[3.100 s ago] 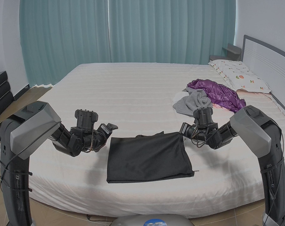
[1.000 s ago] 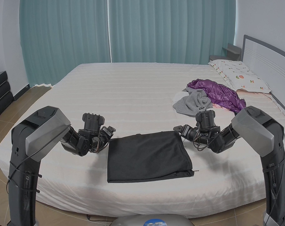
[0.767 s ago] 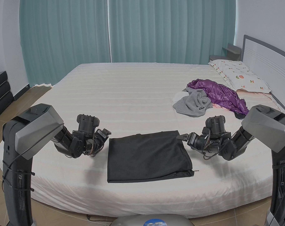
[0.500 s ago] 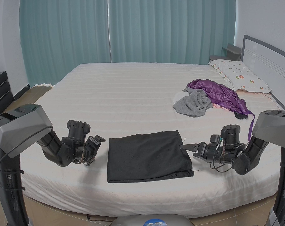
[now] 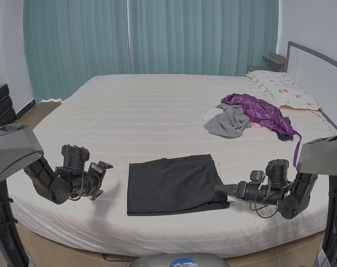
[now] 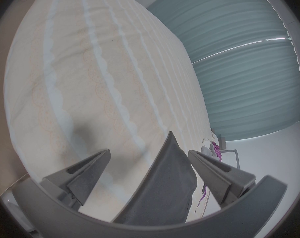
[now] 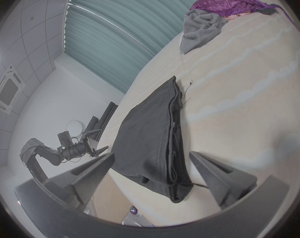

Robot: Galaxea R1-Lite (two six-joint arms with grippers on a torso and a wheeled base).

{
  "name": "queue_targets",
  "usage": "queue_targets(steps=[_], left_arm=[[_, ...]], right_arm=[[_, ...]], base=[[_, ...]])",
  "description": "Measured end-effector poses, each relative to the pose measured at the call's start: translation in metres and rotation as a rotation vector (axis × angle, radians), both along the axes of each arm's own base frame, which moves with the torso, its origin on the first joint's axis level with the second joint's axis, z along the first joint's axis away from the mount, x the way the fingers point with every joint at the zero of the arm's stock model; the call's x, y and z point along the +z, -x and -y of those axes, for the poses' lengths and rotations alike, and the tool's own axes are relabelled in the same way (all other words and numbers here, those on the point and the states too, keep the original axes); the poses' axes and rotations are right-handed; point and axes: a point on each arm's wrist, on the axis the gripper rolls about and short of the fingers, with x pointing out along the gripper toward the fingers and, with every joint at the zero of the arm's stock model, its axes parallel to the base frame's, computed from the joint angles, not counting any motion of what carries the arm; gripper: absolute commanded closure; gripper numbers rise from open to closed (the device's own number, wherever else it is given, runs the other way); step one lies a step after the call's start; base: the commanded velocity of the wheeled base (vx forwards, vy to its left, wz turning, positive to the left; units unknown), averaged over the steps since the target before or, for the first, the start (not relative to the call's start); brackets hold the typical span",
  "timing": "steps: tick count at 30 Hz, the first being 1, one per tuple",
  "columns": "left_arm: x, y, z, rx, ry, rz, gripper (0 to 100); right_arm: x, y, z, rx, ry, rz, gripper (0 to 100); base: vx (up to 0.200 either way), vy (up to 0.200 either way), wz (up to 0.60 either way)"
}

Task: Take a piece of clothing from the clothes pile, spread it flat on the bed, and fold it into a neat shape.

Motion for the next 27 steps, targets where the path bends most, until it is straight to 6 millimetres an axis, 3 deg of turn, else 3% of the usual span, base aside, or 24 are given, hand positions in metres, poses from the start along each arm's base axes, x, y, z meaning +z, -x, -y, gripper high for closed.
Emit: queue_targets(steps=[24,25,27], left_arm=[[0.002,0.001,-0.006,0.017,0.002,0.004,0],[0.002,0.001,-0.006,0.017,0.002,0.003,0],[0.002,0.001,-0.006,0.017,0.001,0.002,0]], right_arm=[[-0.005,0.021,0.014,-0.002,0.054,-0.032,100],[-0.005,0.021,0.014,-0.003,0.054,-0.032,0],[-0.005,0.021,0.015,-0.002,0.055,-0.035,0]], base=[[0.0,0.0,0.0],[0.0,0.0,0.0],[0.0,0.0,0.0]])
